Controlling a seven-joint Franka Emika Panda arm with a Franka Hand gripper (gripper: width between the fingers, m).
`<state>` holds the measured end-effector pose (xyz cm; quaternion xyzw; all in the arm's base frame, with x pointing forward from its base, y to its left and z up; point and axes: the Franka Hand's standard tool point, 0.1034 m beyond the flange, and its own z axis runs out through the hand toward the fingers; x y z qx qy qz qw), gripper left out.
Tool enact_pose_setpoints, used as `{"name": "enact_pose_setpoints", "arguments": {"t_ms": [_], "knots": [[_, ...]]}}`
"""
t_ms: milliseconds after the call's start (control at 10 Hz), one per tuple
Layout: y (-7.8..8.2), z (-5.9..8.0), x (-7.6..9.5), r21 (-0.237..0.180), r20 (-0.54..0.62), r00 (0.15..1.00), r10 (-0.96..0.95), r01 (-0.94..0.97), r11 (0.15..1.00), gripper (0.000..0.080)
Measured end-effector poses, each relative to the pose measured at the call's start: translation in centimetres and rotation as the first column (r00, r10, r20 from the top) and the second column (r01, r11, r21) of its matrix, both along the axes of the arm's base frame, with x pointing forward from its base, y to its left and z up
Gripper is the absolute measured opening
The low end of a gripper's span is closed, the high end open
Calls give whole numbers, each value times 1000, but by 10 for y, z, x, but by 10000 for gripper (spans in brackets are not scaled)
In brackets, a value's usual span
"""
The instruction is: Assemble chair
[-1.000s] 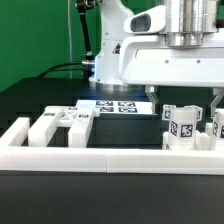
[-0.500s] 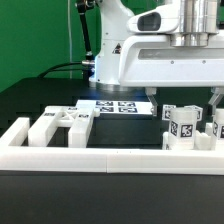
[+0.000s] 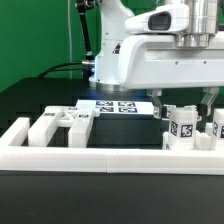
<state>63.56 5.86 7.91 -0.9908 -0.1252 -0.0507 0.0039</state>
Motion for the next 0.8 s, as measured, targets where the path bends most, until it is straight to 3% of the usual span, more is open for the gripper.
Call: {"name": "enact_pose_setpoints", "arguments": {"t_ms": [100,200,300,600,800], "knots": [[0,0,0,3,-1,1000,-26,26,1000,402],[0,0,0,3,-1,1000,-26,26,1000,402],[0,0,0,6,-2,998,-61,61,998,288],[-1,0,0,33,-13,938,-345,345,938,288],[-1,0,0,48,-28,827,-561,562,826,288]]}}
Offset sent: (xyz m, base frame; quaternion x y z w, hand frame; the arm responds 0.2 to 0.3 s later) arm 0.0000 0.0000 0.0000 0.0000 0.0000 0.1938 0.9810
